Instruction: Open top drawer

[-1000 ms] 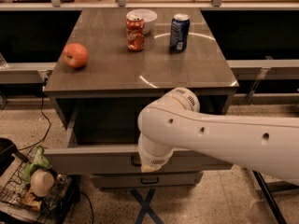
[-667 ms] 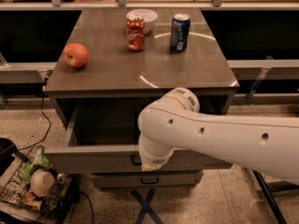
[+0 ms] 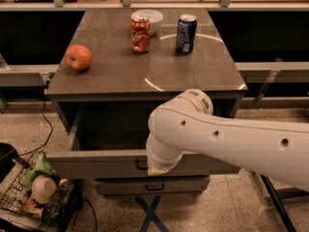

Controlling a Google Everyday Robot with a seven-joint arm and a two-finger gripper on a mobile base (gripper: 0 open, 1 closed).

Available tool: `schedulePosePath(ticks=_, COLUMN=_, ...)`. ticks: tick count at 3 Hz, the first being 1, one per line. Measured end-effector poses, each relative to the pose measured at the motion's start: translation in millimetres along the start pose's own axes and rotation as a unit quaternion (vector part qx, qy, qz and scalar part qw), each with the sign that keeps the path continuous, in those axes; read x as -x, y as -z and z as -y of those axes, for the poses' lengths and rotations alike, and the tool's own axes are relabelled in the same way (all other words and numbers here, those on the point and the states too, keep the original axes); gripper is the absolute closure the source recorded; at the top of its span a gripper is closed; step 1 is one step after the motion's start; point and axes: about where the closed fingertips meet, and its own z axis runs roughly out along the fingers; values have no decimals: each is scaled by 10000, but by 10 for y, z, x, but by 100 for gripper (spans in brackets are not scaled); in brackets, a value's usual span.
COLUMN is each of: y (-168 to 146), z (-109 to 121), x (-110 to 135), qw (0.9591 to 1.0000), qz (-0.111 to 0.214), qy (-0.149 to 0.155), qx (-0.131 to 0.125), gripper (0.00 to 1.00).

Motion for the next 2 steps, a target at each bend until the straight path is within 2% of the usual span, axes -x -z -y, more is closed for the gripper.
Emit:
schedulePosePath(ticks=1, y=245, z=136, x=-118, qw=9997, qz=150, qy=-15, qx=-197, gripper=100)
schedulePosePath(ticks=2, y=847, z=457, x=-423, qw=9967, qz=467, qy=-151, qx=-642, gripper=100)
